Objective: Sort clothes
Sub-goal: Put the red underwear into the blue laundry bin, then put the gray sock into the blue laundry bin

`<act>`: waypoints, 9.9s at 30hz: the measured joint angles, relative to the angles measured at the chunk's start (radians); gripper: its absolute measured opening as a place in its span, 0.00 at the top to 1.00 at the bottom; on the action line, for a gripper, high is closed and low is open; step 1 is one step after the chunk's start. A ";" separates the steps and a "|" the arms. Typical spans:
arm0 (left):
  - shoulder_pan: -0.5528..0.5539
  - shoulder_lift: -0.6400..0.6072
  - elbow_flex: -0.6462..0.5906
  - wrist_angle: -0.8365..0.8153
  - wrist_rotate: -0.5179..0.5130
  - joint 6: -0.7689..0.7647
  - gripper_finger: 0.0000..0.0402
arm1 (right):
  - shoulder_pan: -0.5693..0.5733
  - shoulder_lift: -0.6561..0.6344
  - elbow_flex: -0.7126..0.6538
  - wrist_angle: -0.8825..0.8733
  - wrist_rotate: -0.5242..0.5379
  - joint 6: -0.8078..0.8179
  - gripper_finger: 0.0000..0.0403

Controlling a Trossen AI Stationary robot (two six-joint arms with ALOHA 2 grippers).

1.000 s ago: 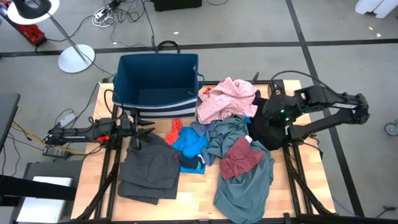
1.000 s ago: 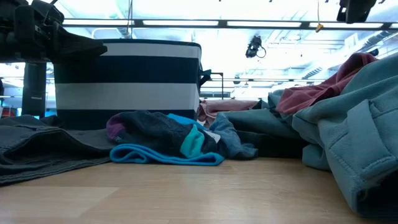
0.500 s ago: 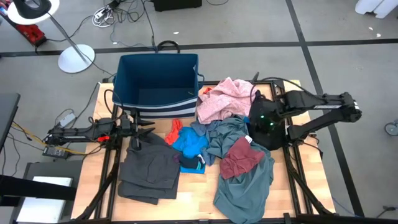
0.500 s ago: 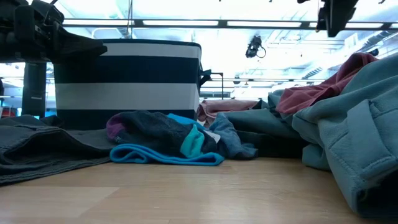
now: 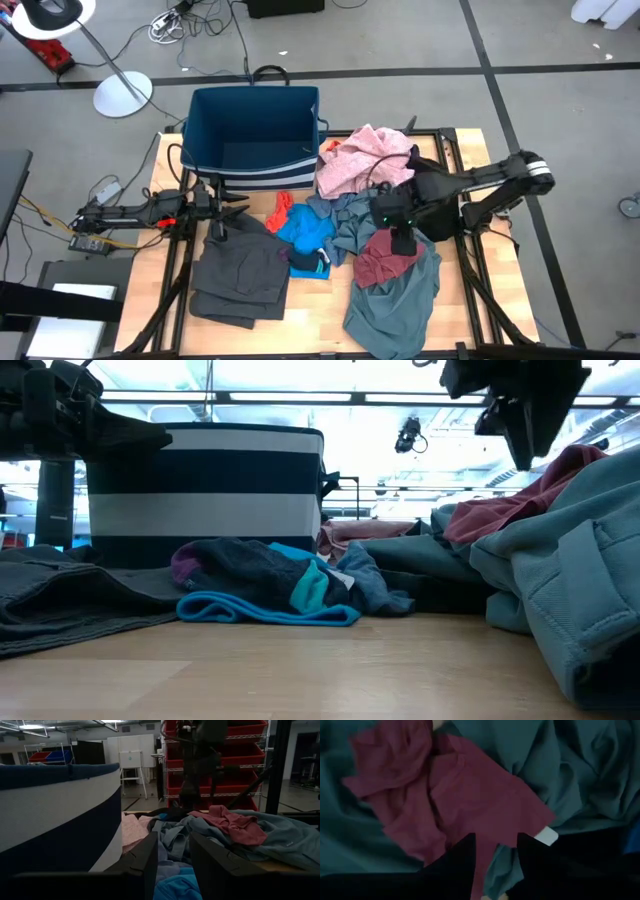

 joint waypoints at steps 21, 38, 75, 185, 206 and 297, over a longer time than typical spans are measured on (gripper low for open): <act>0.000 0.000 0.000 0.000 0.000 0.000 0.71 | 0.045 0.042 -0.152 0.200 0.163 -0.092 0.58; 0.000 0.000 0.000 0.000 0.000 0.000 0.71 | 0.037 0.042 -0.346 0.406 0.115 -0.073 0.98; 0.000 0.000 0.000 0.000 0.000 0.000 0.71 | -0.109 -0.042 0.611 -0.310 0.226 -0.064 1.00; -0.002 0.004 0.163 -0.175 -0.114 -0.210 0.71 | -0.709 0.658 1.064 0.629 -0.349 -0.146 0.57; -0.002 0.193 0.708 -0.776 -0.041 -0.156 0.96 | -0.767 0.403 1.065 -0.163 -0.225 -0.332 0.63; -0.002 0.756 1.117 -0.580 -0.033 -0.367 0.96 | -0.611 0.085 -0.243 0.251 0.055 0.017 0.95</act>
